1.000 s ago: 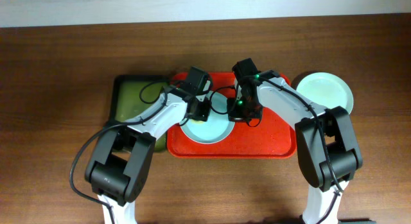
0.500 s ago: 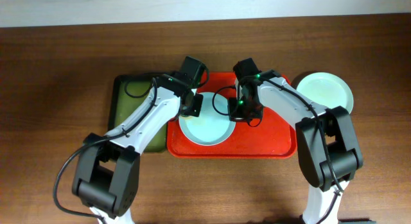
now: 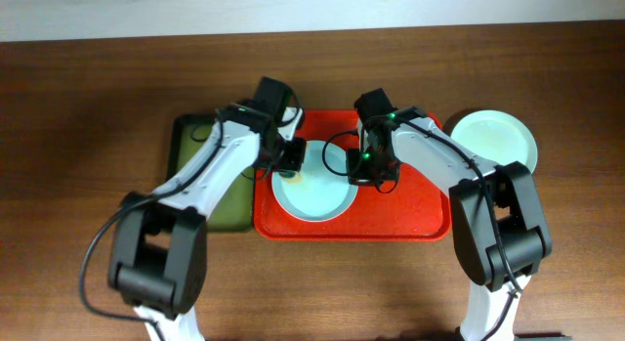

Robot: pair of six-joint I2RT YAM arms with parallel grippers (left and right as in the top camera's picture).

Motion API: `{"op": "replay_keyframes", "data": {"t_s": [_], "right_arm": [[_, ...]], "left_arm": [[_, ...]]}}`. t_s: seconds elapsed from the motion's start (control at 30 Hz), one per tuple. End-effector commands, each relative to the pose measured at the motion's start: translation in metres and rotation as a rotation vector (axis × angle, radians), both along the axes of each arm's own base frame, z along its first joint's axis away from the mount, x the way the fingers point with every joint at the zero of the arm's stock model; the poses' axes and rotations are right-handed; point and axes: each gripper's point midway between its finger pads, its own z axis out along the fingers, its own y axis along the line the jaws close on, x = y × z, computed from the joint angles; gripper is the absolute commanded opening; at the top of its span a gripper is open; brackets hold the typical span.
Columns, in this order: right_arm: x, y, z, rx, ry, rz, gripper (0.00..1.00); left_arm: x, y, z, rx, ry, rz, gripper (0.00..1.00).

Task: Clean dirty plates on tray and stack at the side
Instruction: 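Scrub the white plate with the sponge in the left gripper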

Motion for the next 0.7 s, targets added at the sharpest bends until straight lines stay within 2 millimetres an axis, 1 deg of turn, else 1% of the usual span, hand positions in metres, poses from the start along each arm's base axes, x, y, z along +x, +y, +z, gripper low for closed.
{"op": "replay_keyframes", "data": {"t_s": [0.0, 0.13, 0.2, 0.27, 0.33, 0.37, 0.4, 0.43, 0.5, 0.53, 0.57, 0.6, 0.67], "right_arm": [[-0.005, 0.005, -0.004, 0.012, 0.016, 0.014, 0.05], [-0.005, 0.005, -0.004, 0.013, 0.015, 0.014, 0.05], [-0.005, 0.005, -0.004, 0.013, 0.015, 0.014, 0.05], [-0.005, 0.005, -0.004, 0.013, 0.015, 0.014, 0.05], [-0.005, 0.005, -0.004, 0.012, 0.015, 0.014, 0.05], [-0.005, 0.005, -0.004, 0.012, 0.015, 0.014, 0.05], [-0.005, 0.005, -0.004, 0.012, 0.015, 0.014, 0.05], [-0.005, 0.005, -0.004, 0.012, 0.016, 0.014, 0.05], [-0.005, 0.005, -0.004, 0.012, 0.016, 0.014, 0.05], [-0.005, 0.005, -0.004, 0.012, 0.016, 0.014, 0.05], [-0.005, 0.005, -0.004, 0.012, 0.016, 0.015, 0.05], [-0.005, 0.005, -0.004, 0.012, 0.015, 0.018, 0.05], [-0.005, 0.005, -0.004, 0.012, 0.015, 0.018, 0.05]], "left_arm": [[-0.004, 0.004, 0.003, 0.008, -0.017, -0.011, 0.0], [-0.008, 0.007, -0.03, 0.008, -0.04, -0.008, 0.0], [-0.007, 0.015, -0.048, 0.041, -0.078, 0.01, 0.0], [-0.009, 0.016, -0.064, 0.018, -0.1, 0.049, 0.0], [-0.021, 0.021, -0.077, 0.008, -0.05, 0.14, 0.0], [-0.034, 0.02, -0.085, 0.01, -0.008, 0.178, 0.0], [-0.039, 0.018, -0.089, 0.011, 0.005, 0.182, 0.0], [-0.053, 0.009, -0.094, 0.006, 0.026, 0.148, 0.0], [-0.07, -0.015, -0.094, -0.043, 0.067, 0.083, 0.0], [-0.083, -0.024, -0.094, -0.062, 0.115, 0.08, 0.0], [-0.089, -0.027, -0.093, -0.077, 0.145, 0.082, 0.0], [-0.097, -0.038, -0.089, -0.144, 0.19, 0.059, 0.0], [-0.104, -0.05, -0.083, -0.215, 0.231, 0.035, 0.0]]}}
